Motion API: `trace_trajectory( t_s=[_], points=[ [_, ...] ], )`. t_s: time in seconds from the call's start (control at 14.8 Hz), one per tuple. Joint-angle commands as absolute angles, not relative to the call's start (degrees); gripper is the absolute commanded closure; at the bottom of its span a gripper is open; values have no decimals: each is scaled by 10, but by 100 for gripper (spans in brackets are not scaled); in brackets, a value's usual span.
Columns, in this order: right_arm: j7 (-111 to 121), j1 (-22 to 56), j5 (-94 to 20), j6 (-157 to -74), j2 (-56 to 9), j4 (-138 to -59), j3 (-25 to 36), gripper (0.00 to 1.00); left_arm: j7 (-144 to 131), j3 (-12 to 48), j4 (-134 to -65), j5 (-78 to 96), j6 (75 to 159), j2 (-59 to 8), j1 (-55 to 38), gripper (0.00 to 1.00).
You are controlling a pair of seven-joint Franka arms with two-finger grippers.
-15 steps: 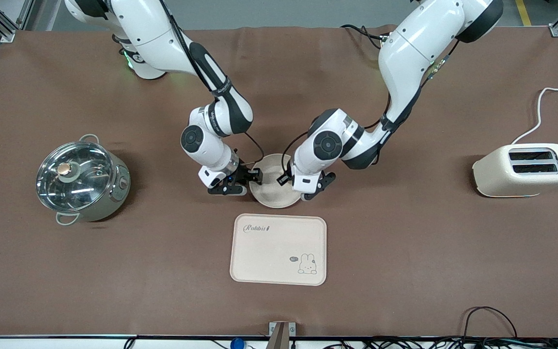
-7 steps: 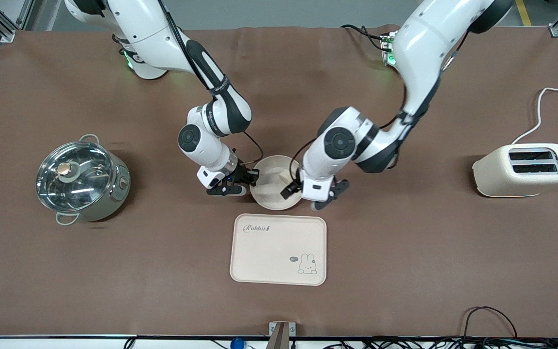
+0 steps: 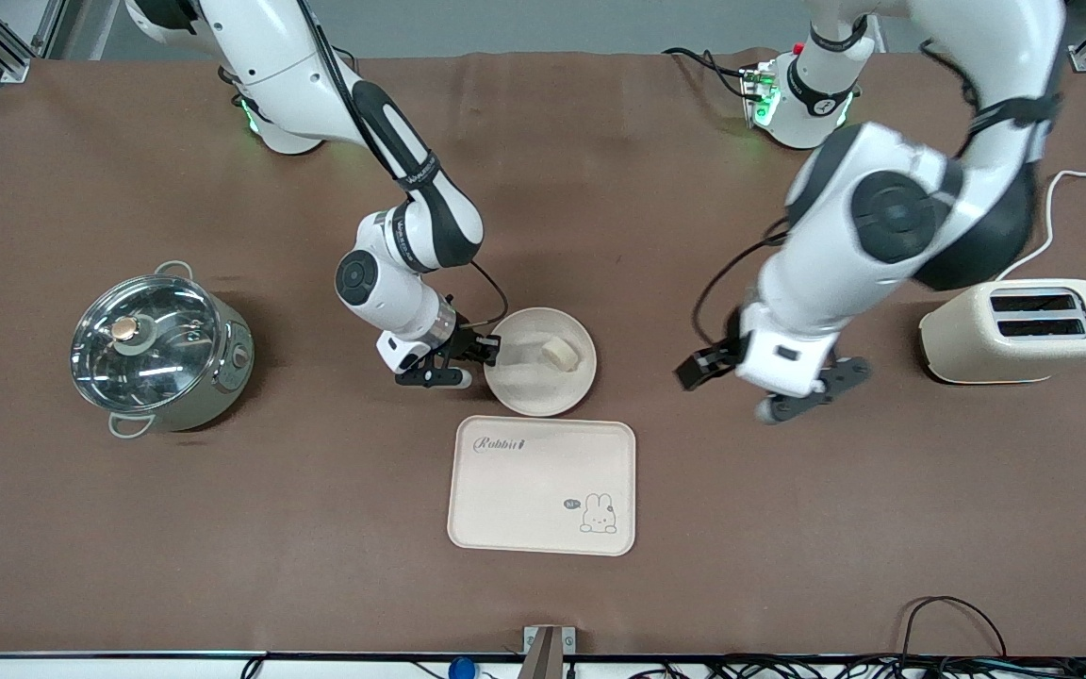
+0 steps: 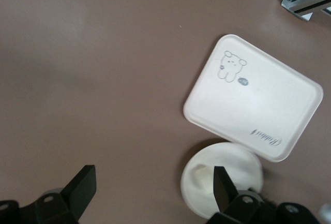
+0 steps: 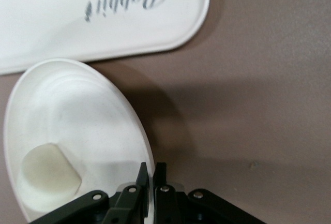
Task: Place bun in plate and plate on tray
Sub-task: 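Slide the plate toward the tray while the left gripper withdraws, then set the plate down on the Rabbit tray and open the right gripper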
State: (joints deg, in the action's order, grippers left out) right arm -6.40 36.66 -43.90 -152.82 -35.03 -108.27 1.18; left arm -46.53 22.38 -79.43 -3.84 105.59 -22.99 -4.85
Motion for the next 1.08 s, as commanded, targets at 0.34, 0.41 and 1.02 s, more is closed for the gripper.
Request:
trace_trajectory(
  t_s=[0.34, 0.41, 1.02],
  points=[
    [-57, 342, -489, -1511, -354, -1006, 8, 100, -158, 221, -802, -45, 887, -66, 101, 0],
    [-60, 339, -489, -1509, -369, -981, 8, 100, -127, 221, -803, -40, 864, -44, 117, 0],
    [-83, 297, -483, -1509, -547, -771, 12, 100, -70, 66, -950, -20, 798, 133, -15, 0]
  ],
)
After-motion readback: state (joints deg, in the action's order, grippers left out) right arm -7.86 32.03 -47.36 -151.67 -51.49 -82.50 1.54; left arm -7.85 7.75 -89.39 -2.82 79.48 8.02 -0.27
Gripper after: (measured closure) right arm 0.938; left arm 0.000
